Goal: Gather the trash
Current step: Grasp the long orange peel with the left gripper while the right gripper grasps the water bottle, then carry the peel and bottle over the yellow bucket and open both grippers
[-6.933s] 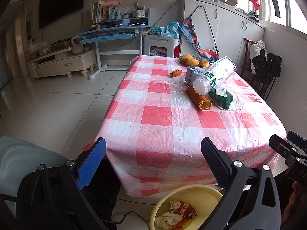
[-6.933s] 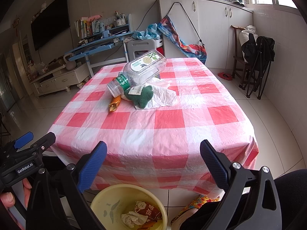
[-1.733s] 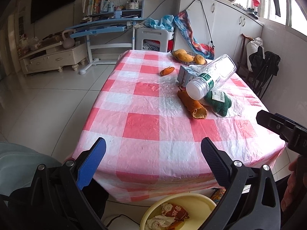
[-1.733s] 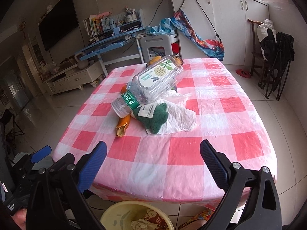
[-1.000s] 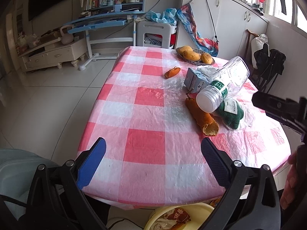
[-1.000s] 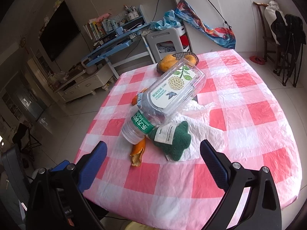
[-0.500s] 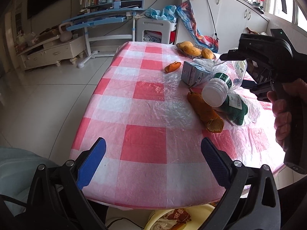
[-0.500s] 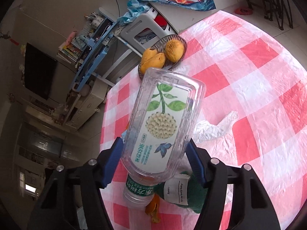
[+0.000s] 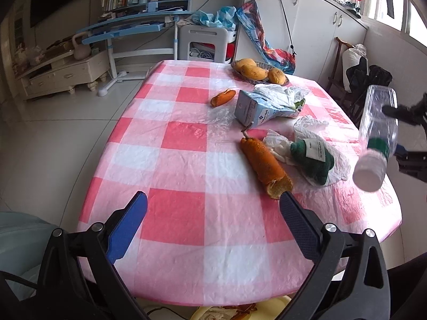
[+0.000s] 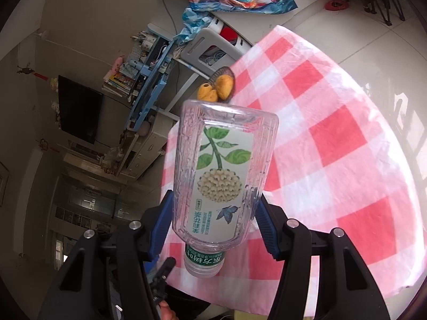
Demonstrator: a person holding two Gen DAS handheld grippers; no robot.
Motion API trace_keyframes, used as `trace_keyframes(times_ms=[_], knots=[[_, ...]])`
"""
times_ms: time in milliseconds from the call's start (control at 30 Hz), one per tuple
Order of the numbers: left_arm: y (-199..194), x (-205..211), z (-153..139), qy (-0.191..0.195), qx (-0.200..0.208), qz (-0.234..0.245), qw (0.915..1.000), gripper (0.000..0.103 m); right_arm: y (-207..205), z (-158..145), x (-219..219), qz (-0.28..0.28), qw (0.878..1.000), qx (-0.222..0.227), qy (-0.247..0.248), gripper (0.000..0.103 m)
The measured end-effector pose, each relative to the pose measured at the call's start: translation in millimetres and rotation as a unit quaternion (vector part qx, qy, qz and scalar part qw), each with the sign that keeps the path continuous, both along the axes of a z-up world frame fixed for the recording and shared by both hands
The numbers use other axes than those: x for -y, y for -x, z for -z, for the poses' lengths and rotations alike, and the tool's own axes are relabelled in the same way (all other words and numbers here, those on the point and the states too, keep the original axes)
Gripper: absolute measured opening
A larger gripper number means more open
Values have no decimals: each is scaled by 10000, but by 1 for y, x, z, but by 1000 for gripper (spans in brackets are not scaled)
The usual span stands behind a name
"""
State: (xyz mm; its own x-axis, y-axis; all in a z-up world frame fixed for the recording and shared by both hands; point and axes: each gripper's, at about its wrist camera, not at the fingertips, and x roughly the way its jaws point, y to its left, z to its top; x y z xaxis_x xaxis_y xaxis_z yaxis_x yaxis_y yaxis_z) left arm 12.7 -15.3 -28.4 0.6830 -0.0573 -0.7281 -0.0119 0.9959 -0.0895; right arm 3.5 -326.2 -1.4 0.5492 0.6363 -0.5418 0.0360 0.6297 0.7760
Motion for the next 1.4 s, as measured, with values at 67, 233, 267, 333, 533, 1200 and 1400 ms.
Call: trace_keyframes(times_ms=[67, 233, 267, 333, 533, 1200, 1400], knots=[[-10, 8, 1, 15, -37, 30, 10000, 96, 5, 17, 10, 173, 9994, -229, -206, 57], [-39, 22, 7, 10, -214, -45, 9998, 96, 7, 19, 10, 170, 9991, -247, -297, 57], [-45, 24, 9, -12, -263, -67, 9996, 96, 7, 18, 9, 159, 9991, -229, -321, 57], [-55, 30, 13, -127, -375, -84, 9992, 95, 6, 20, 13, 143, 9988, -225, -415, 57], [-71, 42, 26, -183, -522, 238, 9982, 63, 2, 23, 11, 21, 9985, -176, -512, 58], [1, -18, 15, 900, -458, 198, 9947, 18, 5, 17, -11, -323, 9987, 57, -385, 58], [30, -20, 7, 744, -351, 196, 9964, 18, 17, 14, -24, -516, 9981, 205, -273, 58]])
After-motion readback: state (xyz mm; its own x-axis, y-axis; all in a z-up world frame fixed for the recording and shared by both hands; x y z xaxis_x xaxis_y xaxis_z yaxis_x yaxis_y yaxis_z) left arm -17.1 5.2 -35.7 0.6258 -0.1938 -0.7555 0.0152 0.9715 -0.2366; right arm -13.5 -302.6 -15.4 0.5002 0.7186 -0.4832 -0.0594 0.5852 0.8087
